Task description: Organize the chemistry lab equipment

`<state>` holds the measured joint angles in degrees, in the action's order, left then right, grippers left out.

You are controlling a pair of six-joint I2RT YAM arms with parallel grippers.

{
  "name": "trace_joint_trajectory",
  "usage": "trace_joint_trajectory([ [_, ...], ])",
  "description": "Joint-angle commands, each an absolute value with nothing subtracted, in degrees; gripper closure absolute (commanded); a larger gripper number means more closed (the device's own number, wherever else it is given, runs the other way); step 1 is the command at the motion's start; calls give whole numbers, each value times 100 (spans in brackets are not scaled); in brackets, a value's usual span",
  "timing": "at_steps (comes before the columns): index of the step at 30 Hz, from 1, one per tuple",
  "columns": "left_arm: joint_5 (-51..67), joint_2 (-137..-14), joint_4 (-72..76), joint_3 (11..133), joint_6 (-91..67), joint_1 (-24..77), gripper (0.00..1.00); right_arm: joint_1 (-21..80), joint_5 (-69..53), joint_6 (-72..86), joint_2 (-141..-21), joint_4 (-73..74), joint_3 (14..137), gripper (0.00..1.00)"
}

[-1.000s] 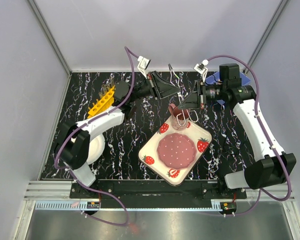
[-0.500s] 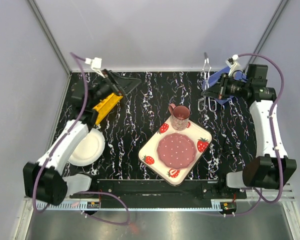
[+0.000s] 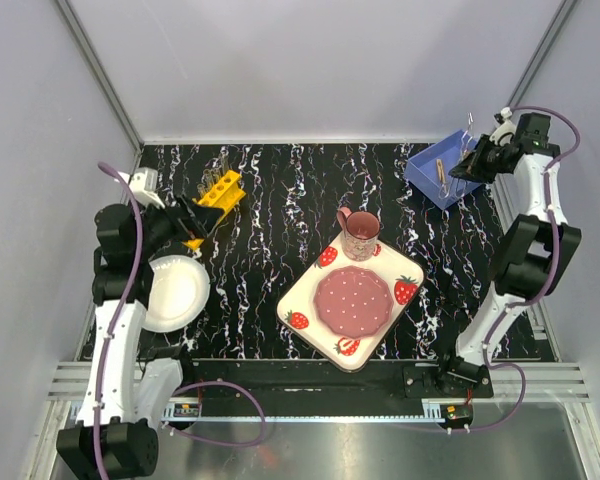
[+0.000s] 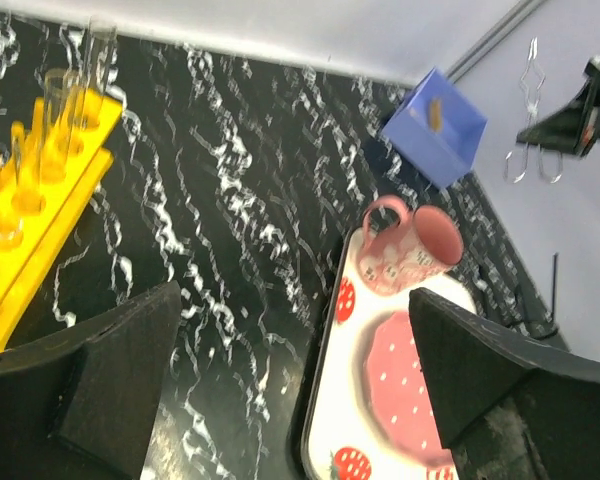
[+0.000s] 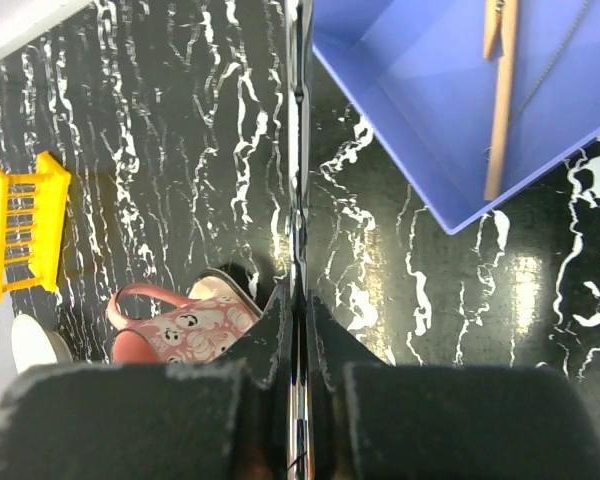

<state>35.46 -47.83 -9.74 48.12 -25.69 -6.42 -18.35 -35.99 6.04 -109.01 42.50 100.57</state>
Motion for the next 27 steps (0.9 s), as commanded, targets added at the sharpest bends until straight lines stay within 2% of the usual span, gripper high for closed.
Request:
trace_joint_trajectory([
  [1,3288,-4325,-1730,4387,-1759,-650,1,-1802,-3314,738,-11381,4377,10994,96],
  [12,3225,-3788,-2171,3929,-1503,-642,1,-1890,-3304,352,-13165,5018,12734,95],
  [27,3393,-4017,-2180,3946,-1529,-642,1,-2013,-3700,668,-13799,5027,13192,92],
])
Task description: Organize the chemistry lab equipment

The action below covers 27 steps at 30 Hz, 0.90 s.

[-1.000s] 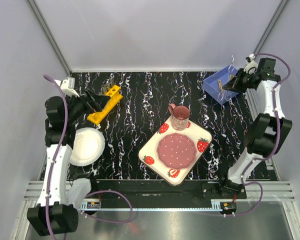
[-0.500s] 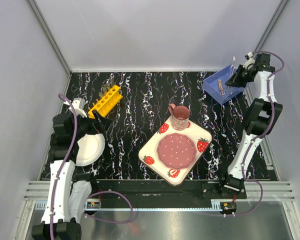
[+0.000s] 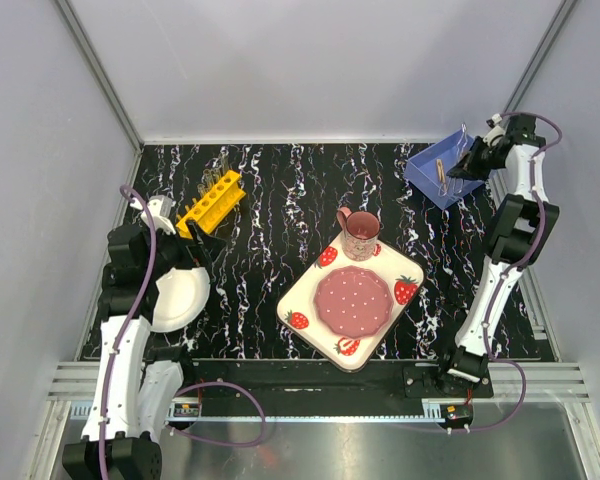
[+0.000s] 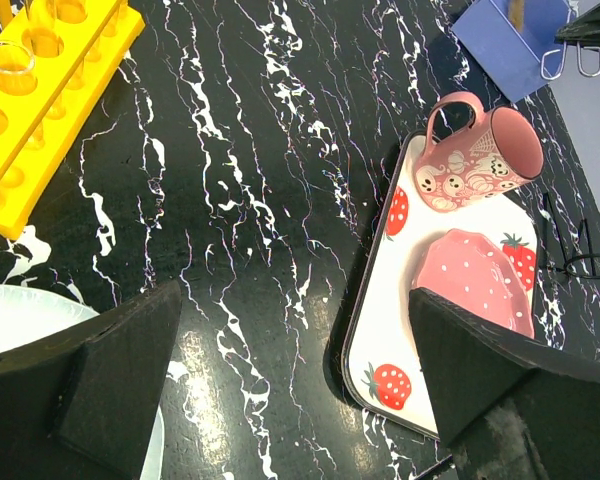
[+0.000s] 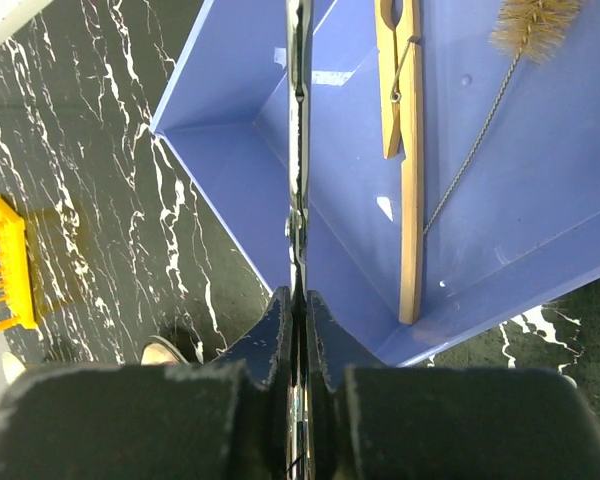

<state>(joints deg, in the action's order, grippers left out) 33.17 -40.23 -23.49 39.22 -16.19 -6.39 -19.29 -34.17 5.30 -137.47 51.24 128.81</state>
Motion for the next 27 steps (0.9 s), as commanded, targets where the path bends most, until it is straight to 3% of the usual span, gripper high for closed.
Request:
trace_joint_trajectory([
  [1,3393,-4017,-2188,3946,-1529,-642,1,-2030,-3726,677,-13816,5010,13192,92],
  [27,3481,-4175,-2171,3946,-1573,-650,1,-2171,-4333,1327,-14141,4702,13333,87],
])
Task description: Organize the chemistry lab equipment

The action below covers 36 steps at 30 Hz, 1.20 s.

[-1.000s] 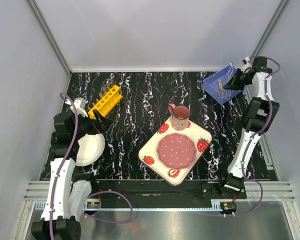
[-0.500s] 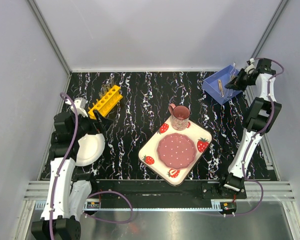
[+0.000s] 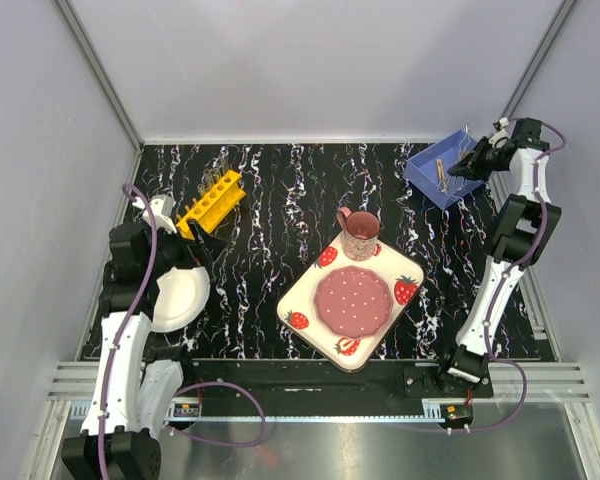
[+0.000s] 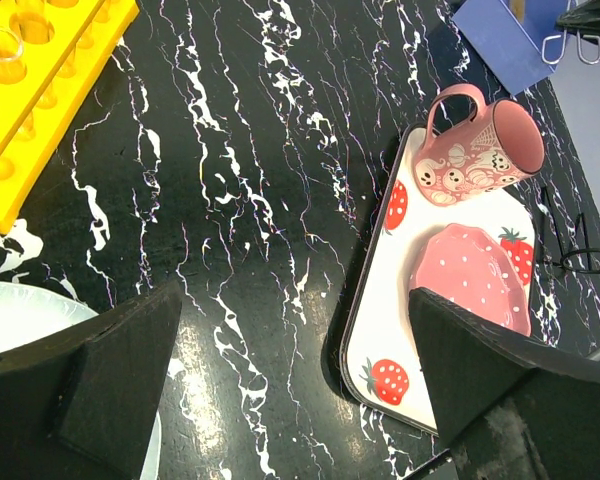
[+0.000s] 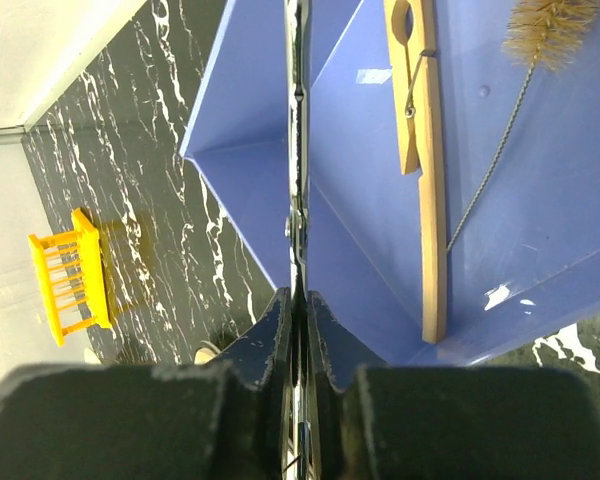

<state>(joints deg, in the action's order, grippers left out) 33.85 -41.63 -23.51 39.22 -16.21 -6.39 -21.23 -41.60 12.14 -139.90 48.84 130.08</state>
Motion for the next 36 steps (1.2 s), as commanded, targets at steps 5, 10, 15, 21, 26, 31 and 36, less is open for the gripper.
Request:
trace_joint_trajectory([
  [5,3489,-4227,-2180,3955,-1582,-650,1,-2206,-4324,1345,-14317,4693,13421,84],
  [10,3498,-4271,-2180,3946,-1591,-642,1,-2232,-4342,1362,-14431,4693,13526,83],
  [15,3498,-4271,-2180,3955,-1591,-650,1,-2250,-4368,1389,-14405,4693,13535,73],
  [21,3516,-4263,-2180,3955,-1591,-642,1,-2233,-4325,1266,-14142,4737,13491,53],
  [26,3472,-4193,-2180,3964,-1582,-650,1,-2232,-4052,837,-13703,4991,13509,42],
  [31,3323,-4017,-2224,3981,-1565,-650,1,-2232,-3551,308,-13247,5335,13465,33],
  [36,3234,-3789,-2215,3981,-1564,-642,1,-2232,-3227,-359,-12771,5712,13307,23],
])
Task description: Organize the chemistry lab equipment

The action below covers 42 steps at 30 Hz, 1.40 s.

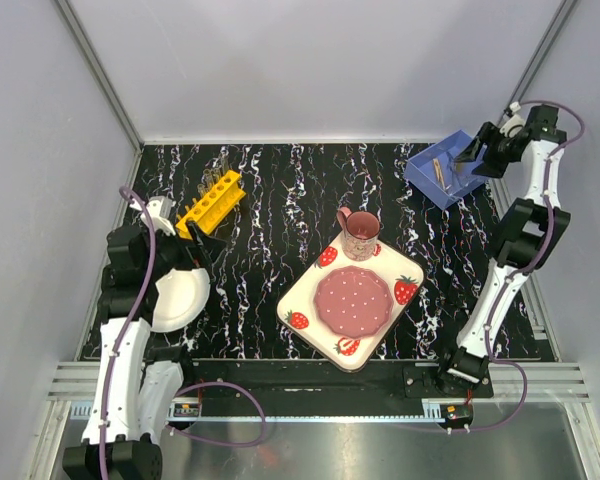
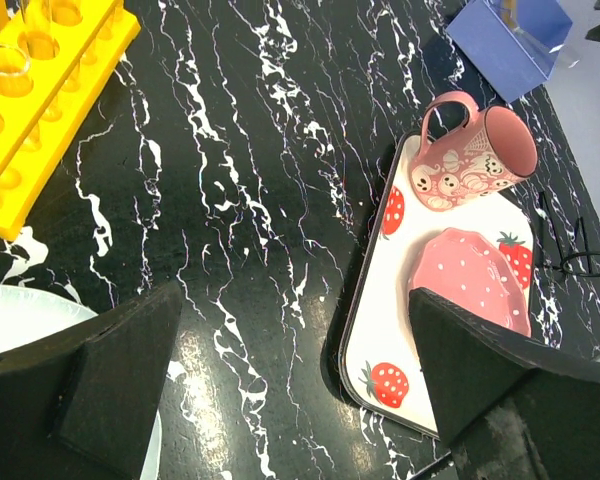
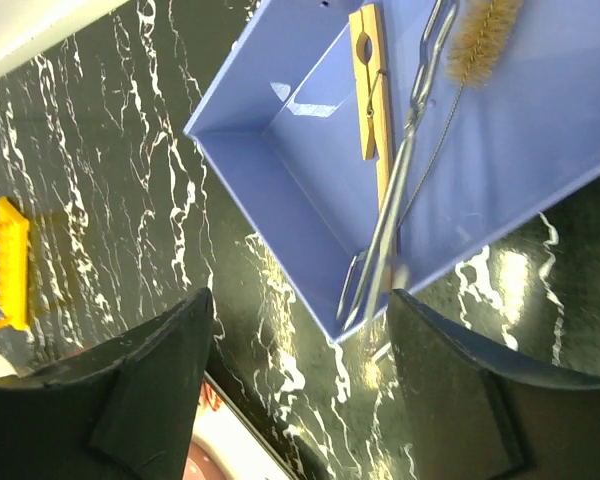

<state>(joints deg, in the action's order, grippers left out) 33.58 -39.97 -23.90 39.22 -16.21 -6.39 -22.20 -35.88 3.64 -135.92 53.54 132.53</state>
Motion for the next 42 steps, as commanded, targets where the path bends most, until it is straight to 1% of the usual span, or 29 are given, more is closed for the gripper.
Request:
trace_joint_trajectory([
  [1,3243,-3753,-2215,3981,-1556,-650,1,-2232,-3173,-465,-12579,5756,13194,22],
  [2,3243,-3736,-2224,3990,-1556,-642,1,-2232,-3112,-657,-12464,5818,13097,19],
  [7,3252,-3578,-2215,3981,-1547,-650,1,-2232,-2979,-1465,-11508,5994,12184,13],
  [9,3217,-3577,-2215,3981,-1547,-642,1,-2232,-2971,-1765,-11173,6152,11849,9],
  [11,3156,-3568,-2259,3990,-1538,-650,1,-2232,-2813,-2134,-10593,6152,11243,5],
  [12,3129,-3586,-2276,4008,-1538,-650,1,-2232,-2647,-2258,-10199,6126,10815,0],
  [18,2699,-3735,-2548,4113,-1503,-650,1,-2232,-1952,-3102,-8731,5915,9197,0],
  [22,2173,-3806,-2663,4104,-1661,-650,1,-2232,-1469,-3427,-8078,5871,8430,0],
  [24,2101,-3884,-2681,4078,-1731,-642,1,-2250,-1249,-3480,-7745,5819,8027,0],
  [28,2775,-4095,-2602,4052,-1705,-633,1,-2408,-1213,-3515,-7287,5643,7375,0],
  [34,3514,-4271,-2593,4060,-1758,-633,1,-3242,-1608,-3919,-7040,5555,6654,0],
  [36,3594,-4298,-2697,4104,-1810,-633,1,-3505,-1740,-4164,-7049,5555,6479,0],
  [42,3682,-4228,-2891,4157,-1898,-633,1,-3735,-1916,-4447,-6900,5598,6126,0],
])
